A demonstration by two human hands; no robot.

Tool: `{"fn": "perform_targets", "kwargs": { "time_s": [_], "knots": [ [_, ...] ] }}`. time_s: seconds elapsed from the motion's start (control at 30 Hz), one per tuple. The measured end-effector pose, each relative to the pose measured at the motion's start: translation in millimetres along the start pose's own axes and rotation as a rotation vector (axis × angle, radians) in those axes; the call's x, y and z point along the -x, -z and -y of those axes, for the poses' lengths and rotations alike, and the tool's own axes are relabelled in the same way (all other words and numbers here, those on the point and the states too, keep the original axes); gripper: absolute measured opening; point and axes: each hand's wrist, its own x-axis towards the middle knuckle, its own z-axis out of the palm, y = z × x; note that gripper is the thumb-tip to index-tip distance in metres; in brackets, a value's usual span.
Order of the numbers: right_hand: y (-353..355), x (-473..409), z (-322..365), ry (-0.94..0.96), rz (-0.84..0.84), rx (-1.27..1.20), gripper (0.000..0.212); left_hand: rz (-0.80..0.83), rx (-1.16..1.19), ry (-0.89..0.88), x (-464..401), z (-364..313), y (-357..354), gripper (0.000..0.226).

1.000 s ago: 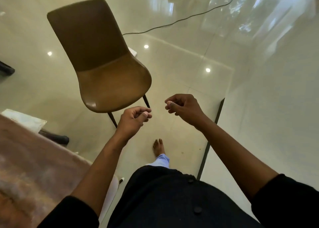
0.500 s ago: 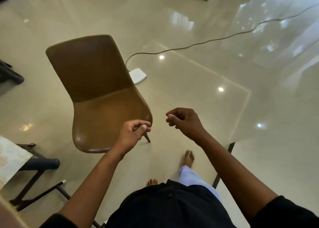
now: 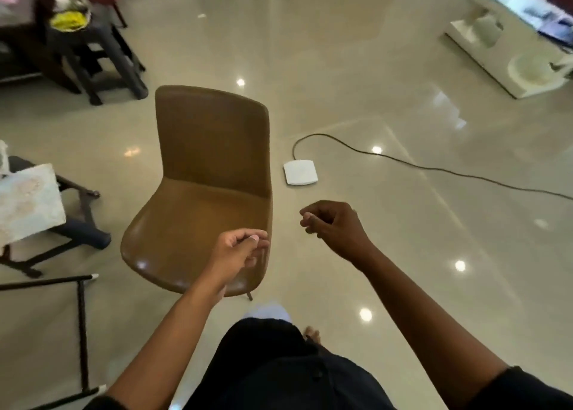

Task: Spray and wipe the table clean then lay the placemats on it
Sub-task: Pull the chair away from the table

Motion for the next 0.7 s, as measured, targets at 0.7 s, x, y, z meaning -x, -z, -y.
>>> {"fn": "perform_targets", "kwargs": {
  "time_s": [0.7],
  "knots": [
    [-78.4,-368.0,141.5,0.548,0.651,0.553,0.017,-0.312,0.351,0.141,-246.3,-96.7,25.9,0.029]
  ]
}}
